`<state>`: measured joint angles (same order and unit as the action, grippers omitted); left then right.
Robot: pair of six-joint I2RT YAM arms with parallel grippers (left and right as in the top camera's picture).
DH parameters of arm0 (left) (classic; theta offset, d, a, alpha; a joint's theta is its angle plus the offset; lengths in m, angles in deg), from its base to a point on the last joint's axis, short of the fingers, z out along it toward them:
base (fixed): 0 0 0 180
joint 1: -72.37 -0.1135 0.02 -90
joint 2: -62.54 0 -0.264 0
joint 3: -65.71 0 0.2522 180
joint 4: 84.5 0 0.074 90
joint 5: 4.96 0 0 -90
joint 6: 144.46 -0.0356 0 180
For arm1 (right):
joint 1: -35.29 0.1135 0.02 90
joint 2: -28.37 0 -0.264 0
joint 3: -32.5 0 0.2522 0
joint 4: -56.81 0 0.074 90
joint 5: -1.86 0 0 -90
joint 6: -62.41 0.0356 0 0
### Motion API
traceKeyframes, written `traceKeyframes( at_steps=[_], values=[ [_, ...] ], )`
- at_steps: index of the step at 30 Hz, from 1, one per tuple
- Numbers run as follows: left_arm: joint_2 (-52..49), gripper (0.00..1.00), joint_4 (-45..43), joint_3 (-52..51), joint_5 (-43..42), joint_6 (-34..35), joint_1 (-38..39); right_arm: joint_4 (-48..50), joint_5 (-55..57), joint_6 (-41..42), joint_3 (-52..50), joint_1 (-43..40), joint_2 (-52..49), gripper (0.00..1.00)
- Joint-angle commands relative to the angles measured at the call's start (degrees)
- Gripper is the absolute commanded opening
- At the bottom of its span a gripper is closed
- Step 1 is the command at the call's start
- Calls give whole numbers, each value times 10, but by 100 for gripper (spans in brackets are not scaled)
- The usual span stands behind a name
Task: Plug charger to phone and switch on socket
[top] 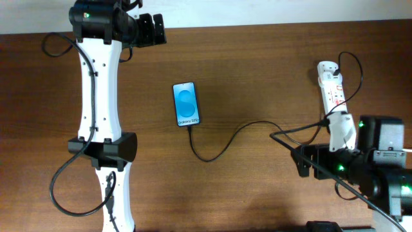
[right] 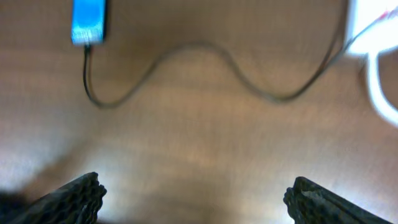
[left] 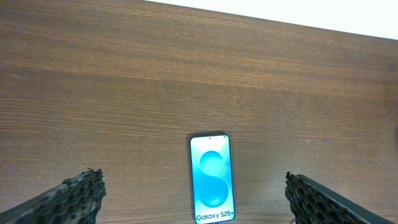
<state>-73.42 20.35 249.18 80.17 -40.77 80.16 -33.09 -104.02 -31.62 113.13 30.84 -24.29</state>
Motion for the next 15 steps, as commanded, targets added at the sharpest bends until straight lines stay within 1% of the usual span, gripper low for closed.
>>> traceKeyframes(
  at_steps=[1,3,5,6,7,9,10,11,12,15],
  values=[
    [6,99,0,2,4,-5,-3,-8,48,6,-6,3,-7,98],
    [6,99,0,2,4,-5,-3,33,65,4,-12,3,-6,98],
    [6,99,0,2,4,-5,-3,135,65,4,-58,4,10,98],
    [6,99,0,2,4,-5,-3,221,63,4,-109,4,38,99],
    [6,100,0,2,4,-5,-3,341,60,5,-194,4,91,98],
    [6,99,0,2,4,-5,-3,488,61,4,-327,4,192,98],
    [6,99,0,2,4,-5,-3,541,63,5,-377,4,233,98],
    [6,100,0,2,4,-5,-3,606,66,21,-446,3,297,98],
    [6,99,0,2,4,-5,-3,662,83,53,-509,3,357,98],
    [6,99,0,2,4,-5,-3,744,94,56,-594,4,429,99]
  ],
)
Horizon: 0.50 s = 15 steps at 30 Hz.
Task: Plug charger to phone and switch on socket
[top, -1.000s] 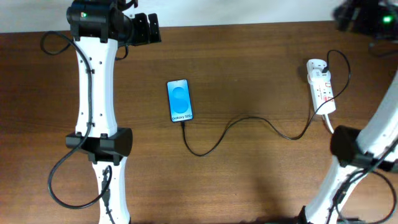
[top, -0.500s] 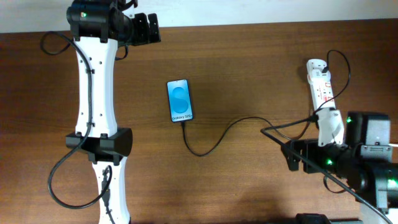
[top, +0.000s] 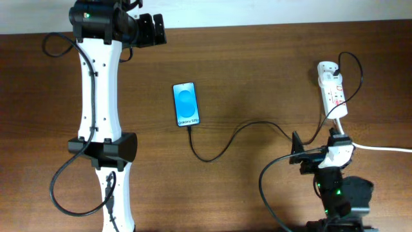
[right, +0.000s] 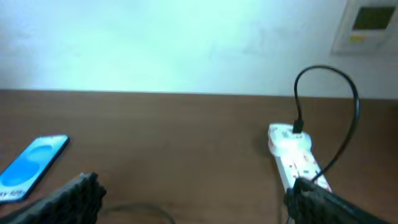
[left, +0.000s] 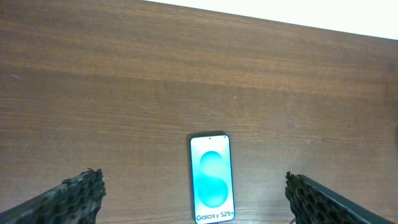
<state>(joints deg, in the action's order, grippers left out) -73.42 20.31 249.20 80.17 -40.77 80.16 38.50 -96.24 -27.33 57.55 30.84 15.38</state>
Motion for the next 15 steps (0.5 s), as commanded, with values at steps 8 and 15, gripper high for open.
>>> traceKeyframes(
  at_steps=[8,15],
  values=[
    [6,99,0,2,4,-5,-3,0,65,32,-110,3,128,98],
    [6,99,0,2,4,-5,-3,0,67,32,-110,3,128,98]
  ],
)
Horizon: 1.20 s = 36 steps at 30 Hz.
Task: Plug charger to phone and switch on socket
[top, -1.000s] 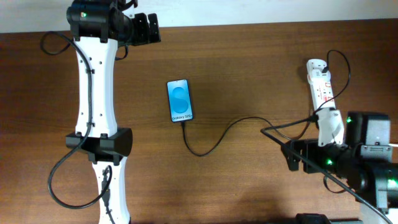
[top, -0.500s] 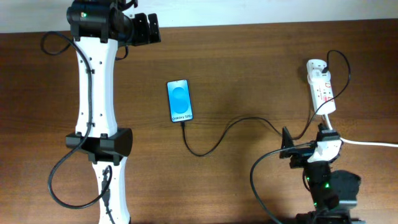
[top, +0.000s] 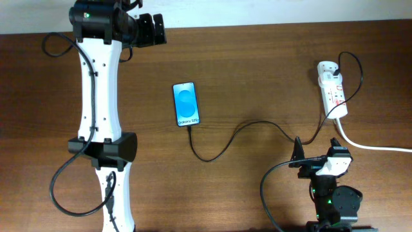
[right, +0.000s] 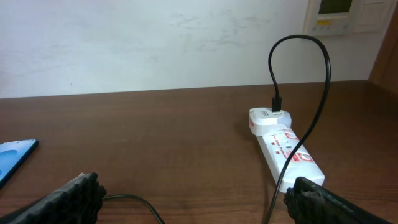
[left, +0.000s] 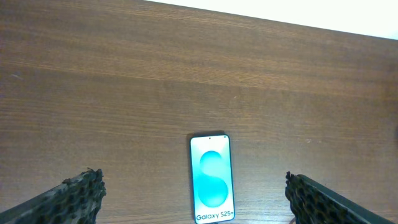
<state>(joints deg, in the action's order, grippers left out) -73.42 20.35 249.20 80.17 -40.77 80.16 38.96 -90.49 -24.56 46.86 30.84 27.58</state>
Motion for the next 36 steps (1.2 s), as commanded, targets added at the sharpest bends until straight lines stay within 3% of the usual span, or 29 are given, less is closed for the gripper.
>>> traceKeyframes(
  at_steps=[1,12,14,17,19,23,25,30,33,36],
  values=[
    [6,99,0,2,4,-5,-3,-4,9,5,-3,3,6,98],
    [34,99,0,-23,4,-5,-3,-4,9,5,-3,3,6,98],
    [106,99,-1,-125,4,-5,-3,-4,9,5,-3,3,6,98],
    [270,99,-12,-370,56,-5,-5,-4,9,5,-3,3,6,98],
    [366,99,-60,-499,80,-5,-5,-4,9,5,-3,3,6,98],
    [560,99,-242,-772,95,-5,-5,-4,9,5,-3,3,6,98],
    [677,99,-434,-978,128,-5,-5,-4,9,5,-3,3,6,98],
    [930,99,-776,-1313,117,-152,-5,-4,9,5,-3,3,6,98],
    [1061,99,-880,-1464,111,-162,-41,-4,9,5,-3,3,6,98],
    [1137,99,-914,-1558,76,-162,-79,-4,9,5,-3,3,6,98]
  ],
)
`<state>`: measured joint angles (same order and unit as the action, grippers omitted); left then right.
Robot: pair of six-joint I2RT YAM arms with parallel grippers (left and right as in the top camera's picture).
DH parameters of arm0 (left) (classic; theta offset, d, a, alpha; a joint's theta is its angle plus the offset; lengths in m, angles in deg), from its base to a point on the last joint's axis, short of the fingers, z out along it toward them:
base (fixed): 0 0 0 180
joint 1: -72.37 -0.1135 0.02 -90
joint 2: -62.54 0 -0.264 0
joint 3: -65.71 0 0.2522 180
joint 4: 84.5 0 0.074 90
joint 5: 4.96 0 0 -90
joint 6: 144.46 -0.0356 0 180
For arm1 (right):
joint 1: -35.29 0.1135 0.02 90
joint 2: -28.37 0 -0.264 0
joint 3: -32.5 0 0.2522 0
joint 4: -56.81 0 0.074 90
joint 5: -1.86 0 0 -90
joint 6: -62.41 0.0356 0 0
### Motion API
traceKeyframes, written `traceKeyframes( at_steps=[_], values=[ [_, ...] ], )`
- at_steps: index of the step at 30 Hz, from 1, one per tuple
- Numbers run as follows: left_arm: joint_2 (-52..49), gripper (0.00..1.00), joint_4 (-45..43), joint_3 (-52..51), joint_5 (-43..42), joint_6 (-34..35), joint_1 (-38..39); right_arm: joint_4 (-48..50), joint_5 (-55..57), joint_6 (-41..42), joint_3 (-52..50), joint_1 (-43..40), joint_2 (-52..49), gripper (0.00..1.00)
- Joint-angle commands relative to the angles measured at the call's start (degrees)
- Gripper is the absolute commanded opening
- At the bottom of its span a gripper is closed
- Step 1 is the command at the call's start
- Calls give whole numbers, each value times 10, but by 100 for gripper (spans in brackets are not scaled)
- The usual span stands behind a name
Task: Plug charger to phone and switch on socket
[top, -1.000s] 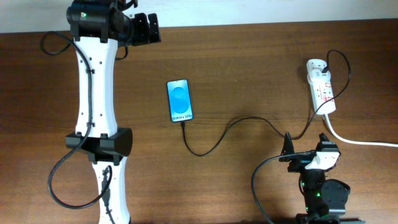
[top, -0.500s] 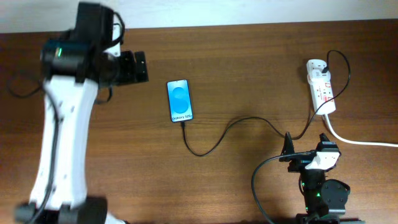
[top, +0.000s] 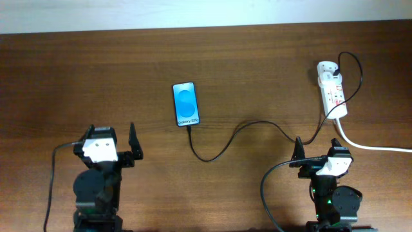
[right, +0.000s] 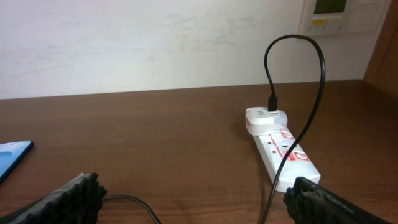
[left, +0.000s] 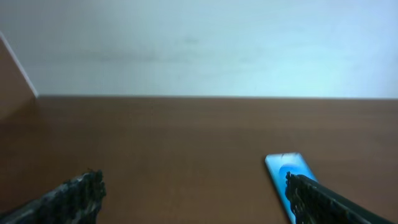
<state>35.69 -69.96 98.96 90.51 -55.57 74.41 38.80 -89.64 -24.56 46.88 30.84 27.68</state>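
Observation:
The phone (top: 186, 104) lies face up with a lit blue screen at the table's middle. A black charger cable (top: 225, 143) meets its near edge and curves right to a white power strip (top: 331, 89) at the far right. The strip (right: 281, 148) carries a charger plug with the cable (right: 314, 93) looping above it. My left gripper (top: 111, 132) is folded back at the near left, open and empty, and the phone (left: 283, 169) shows partly behind its right finger. My right gripper (top: 315, 143) sits at the near right, open and empty.
The brown wooden table (top: 257, 58) ends at a white wall at the back. A thick white mains lead (top: 373, 147) runs from the strip off the right edge. A wall panel (right: 336, 15) hangs behind the strip.
My left arm, which reached over the table's far edge with its wrist looking down on the phone, now sits folded at the near left, looking level across the table. The right arm stayed put.
At first my right arm was stretched low beside the power strip, its wrist looking down on the cable. Then it stood drawn back toward the near right, then folded there facing the strip. The left arm stayed extended throughout and is now folded too. Phone, cable and strip kept their places.

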Motion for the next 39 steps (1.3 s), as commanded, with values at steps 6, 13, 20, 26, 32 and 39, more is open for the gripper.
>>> traceKeyframes(
  at_steps=[6,13,20,26,32,39],
  values=[
    [140,99,-38,-147,-27,-38,-24,-3,1,5,-3,3,5,98],
    [231,99,31,-190,-9,-38,-24,-3,1,5,-3,3,5,98],
    [266,99,37,-190,-18,-37,-28,-3,1,5,-3,3,5,98],
    [266,99,37,-190,-18,-37,-28,-3,1,5,-3,3,5,98],
    [266,99,37,-190,-18,-37,-28,-3,1,5,-3,3,5,98],
    [266,99,37,-190,-18,-37,-28,-3,1,5,-3,3,5,98]
  ],
)
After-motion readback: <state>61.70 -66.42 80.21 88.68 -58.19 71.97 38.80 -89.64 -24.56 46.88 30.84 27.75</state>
